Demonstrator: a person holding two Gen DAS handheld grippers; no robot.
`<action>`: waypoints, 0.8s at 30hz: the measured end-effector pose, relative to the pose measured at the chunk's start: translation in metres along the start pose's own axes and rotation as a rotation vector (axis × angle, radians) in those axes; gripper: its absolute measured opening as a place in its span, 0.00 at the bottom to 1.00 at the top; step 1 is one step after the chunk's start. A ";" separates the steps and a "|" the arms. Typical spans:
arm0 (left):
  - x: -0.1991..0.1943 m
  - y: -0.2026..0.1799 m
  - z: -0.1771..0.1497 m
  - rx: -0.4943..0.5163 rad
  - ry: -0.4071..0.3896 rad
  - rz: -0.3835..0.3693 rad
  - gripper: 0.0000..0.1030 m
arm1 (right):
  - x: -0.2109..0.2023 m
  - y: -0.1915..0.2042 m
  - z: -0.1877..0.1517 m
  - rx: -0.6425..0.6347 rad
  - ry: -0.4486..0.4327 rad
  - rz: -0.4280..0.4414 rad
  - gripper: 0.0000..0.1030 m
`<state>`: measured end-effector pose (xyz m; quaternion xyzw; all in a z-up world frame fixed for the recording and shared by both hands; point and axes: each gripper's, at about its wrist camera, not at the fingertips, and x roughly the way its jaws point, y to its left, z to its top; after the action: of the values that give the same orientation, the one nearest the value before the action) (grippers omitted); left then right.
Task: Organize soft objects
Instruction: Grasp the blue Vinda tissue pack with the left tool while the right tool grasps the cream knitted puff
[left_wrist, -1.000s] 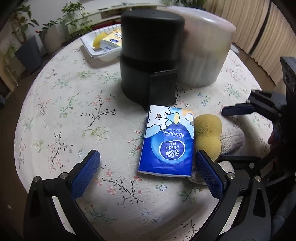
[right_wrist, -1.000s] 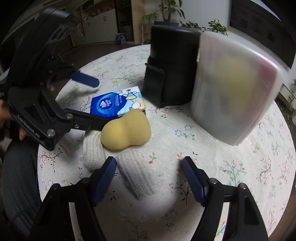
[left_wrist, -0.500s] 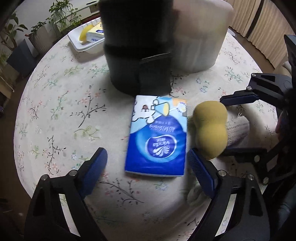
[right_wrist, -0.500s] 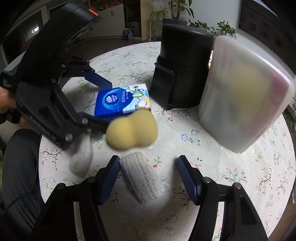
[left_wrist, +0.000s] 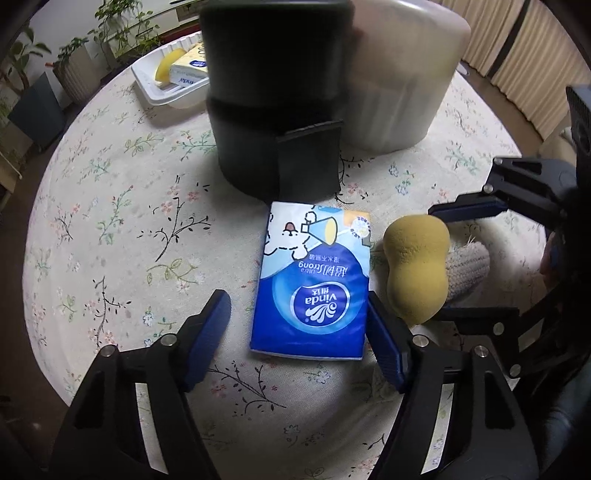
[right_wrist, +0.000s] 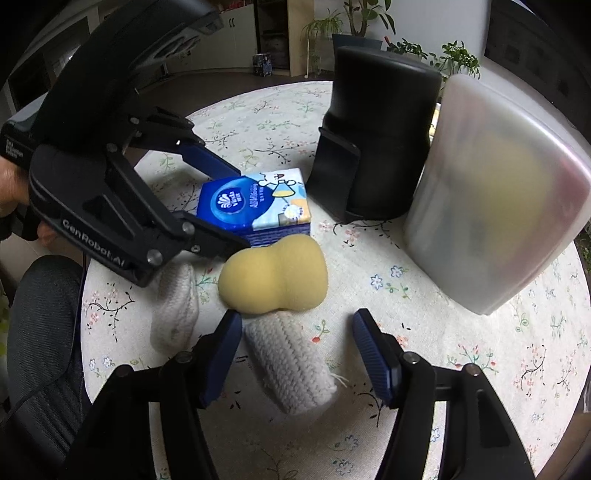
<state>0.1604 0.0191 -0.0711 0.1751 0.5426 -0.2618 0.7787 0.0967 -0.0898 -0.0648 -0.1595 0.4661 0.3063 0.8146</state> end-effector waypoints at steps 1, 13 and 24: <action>0.000 -0.002 0.000 0.005 0.001 0.005 0.68 | 0.000 0.000 0.000 -0.002 -0.002 0.000 0.65; 0.006 -0.018 0.010 0.041 0.018 0.042 0.49 | 0.000 -0.001 0.000 -0.024 -0.009 0.009 0.59; 0.003 -0.025 0.003 0.022 -0.008 0.049 0.48 | -0.008 -0.003 -0.003 -0.011 0.008 0.036 0.26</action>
<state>0.1488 -0.0037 -0.0725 0.1959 0.5323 -0.2494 0.7849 0.0936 -0.0960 -0.0597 -0.1568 0.4703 0.3228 0.8063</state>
